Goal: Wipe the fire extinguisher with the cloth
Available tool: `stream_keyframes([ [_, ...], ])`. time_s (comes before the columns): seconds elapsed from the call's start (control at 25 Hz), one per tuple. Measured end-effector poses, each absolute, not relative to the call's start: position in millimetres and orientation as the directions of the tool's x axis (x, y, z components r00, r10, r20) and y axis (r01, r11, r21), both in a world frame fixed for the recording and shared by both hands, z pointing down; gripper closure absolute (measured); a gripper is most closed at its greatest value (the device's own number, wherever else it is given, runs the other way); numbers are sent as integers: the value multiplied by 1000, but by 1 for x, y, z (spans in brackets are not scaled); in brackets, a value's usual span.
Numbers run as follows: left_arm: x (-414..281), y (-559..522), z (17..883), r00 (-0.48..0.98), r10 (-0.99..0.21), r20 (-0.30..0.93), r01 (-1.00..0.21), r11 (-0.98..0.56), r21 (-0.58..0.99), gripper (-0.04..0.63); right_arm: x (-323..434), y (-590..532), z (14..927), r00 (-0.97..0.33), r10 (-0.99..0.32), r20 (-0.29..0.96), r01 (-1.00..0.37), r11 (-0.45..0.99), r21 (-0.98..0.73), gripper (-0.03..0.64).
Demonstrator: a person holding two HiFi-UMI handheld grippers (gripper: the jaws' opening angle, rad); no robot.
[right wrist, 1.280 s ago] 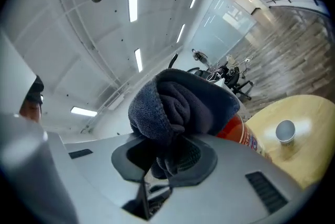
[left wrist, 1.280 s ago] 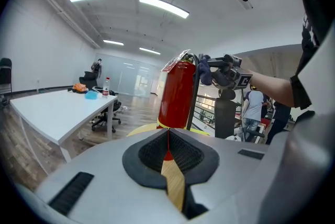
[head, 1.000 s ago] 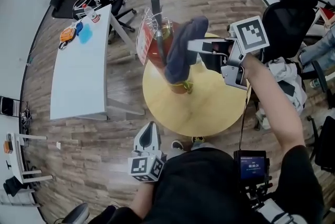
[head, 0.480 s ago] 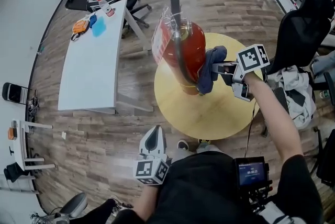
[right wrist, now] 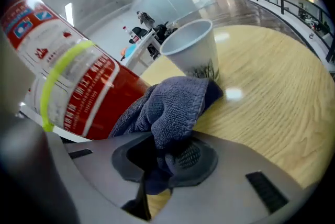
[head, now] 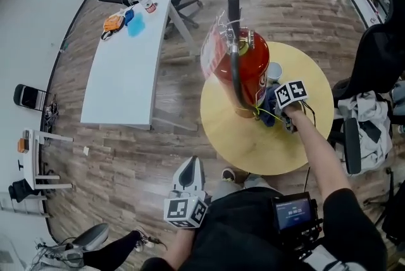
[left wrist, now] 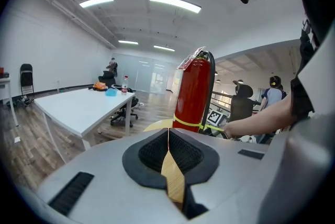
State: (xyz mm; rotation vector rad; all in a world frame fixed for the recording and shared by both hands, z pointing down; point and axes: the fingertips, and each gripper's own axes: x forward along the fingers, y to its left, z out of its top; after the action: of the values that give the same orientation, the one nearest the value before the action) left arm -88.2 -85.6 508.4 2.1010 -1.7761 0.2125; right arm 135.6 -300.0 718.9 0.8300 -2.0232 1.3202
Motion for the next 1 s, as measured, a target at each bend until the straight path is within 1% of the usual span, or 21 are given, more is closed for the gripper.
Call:
stream_keyframes([
  [0.12,-94,-88,506,167,-921,351,-977,-108,182,572,133,-300,729,-644,-158,749,-748,338,-572,546],
  [0.32,-93,-94,507,171,-924,341,-977,-113,182,572,128,-300,703,-625,-117,771,-705,509,-494,548],
  [0.52,-78,-106,503,218,-924,313,-968,-163,193,572,123,-304,621,-669,-191,719,-631,656,-413,548],
  [0.68,-65,-115,498,262,-922,285,-957,-209,201,572,122,-305,543,-712,-275,647,-576,755,-314,548],
  [0.76,-59,-118,497,281,-919,278,-952,-229,203,572,121,-306,498,-725,-324,608,-556,797,-238,548],
  [0.84,-54,-120,496,298,-915,271,-947,-248,204,572,122,-310,451,-730,-380,568,-534,836,-127,548],
  [0.92,-52,-122,495,309,-913,266,-944,-260,204,572,120,-318,405,-724,-448,525,-512,858,26,548],
  [1.0,-50,-122,494,316,-912,262,-942,-268,204,571,118,-326,371,-693,-522,497,-479,849,224,548],
])
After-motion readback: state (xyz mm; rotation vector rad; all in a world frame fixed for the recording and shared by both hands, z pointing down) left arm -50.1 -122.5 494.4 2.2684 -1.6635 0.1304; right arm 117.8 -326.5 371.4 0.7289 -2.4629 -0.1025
